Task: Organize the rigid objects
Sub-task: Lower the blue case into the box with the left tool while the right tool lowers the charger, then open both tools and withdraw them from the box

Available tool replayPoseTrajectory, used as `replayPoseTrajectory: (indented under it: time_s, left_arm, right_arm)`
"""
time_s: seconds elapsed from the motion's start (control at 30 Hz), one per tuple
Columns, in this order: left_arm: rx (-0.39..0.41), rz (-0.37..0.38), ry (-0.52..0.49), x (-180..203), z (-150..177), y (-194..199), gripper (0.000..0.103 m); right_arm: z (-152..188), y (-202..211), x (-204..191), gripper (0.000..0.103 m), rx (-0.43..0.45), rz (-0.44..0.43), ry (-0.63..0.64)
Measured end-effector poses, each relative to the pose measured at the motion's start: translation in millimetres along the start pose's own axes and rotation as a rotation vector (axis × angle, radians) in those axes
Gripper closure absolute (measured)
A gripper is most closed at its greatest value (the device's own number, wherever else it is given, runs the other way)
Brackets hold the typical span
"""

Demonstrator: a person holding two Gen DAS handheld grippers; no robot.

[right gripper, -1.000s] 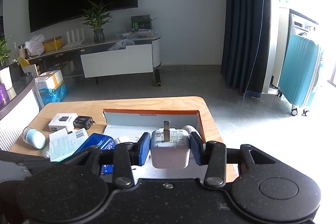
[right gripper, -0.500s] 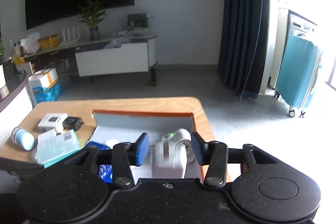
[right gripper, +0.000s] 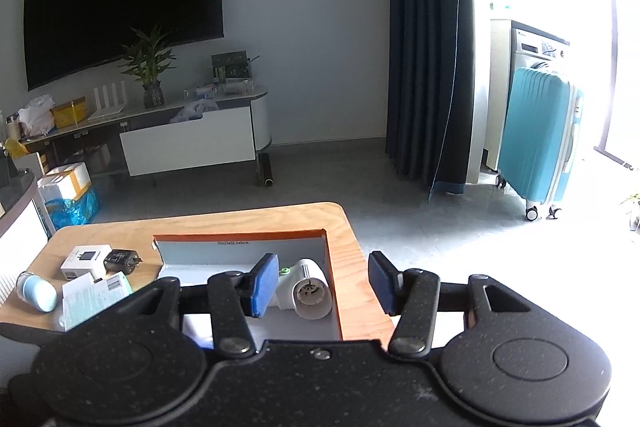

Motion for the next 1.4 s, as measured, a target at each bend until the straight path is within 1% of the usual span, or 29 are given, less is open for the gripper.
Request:
replayPoseTrajectory:
  time_s: [0.1, 0.23, 0.37, 0.47, 0.53, 0.6, 0.73, 0.8, 1.13, 1.4]
  left_arm:
    - [0.009, -0.016, 0.0, -1.1, -1.8, 5.9, 0.05]
    - [0.02, -0.06, 0.013, -7.3, -5.5, 15.6, 0.049]
    - [0.026, -0.098, 0.036, -17.5, -6.7, 25.2, 0.045]
    - [0.028, -0.122, 0.051, -25.1, -6.3, 32.3, 0.038]
    - [0.026, -0.142, 0.061, -30.3, -5.4, 36.5, 0.038]
    - [0.025, -0.159, 0.067, -35.3, -4.4, 41.4, 0.035]
    - [0.027, -0.197, 0.076, -44.9, -2.2, 50.6, 0.03]
    - [0.028, -0.21, 0.082, -49.5, -0.2, 54.5, 0.029]
    - [0.025, -0.257, 0.121, -70.3, 10.4, 69.1, 0.027]
    - [0.03, -0.267, 0.158, -84.8, 16.4, 77.9, 0.027]
  right_arm:
    - [-0.7, 3.6, -2.9, 0.042, 0.002, -0.007, 0.004]
    - [-1.2, 8.3, -10.4, 0.04, 0.005, -0.025, 0.011]
    - [-0.2, 12.9, -19.4, 0.038, 0.003, -0.042, 0.02]
    - [1.2, 16.4, -26.2, 0.034, 0.002, -0.054, 0.029]
    - [2.0, 17.6, -32.2, 0.033, -0.004, -0.063, 0.037]
    - [2.5, 18.8, -38.9, 0.032, -0.008, -0.07, 0.047]
    - [5.3, 21.3, -49.5, 0.026, -0.012, -0.086, 0.061]
    - [7.1, 21.4, -54.8, 0.026, -0.02, -0.095, 0.065]
    - [15.1, 20.3, -81.0, 0.026, -0.049, -0.137, 0.086]
    - [19.6, 20.1, -96.2, 0.026, -0.064, -0.159, 0.113]
Point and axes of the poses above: each gripper's, at about its wrist camera, not at the fingertips, and y roughly against the way its jaws point, x to its right, z to its underside, the point moved 3 cm from there along -y, roughly the way its jaws point, and after that the axes turned 7 degrees about -y, right-handed, at the moved point
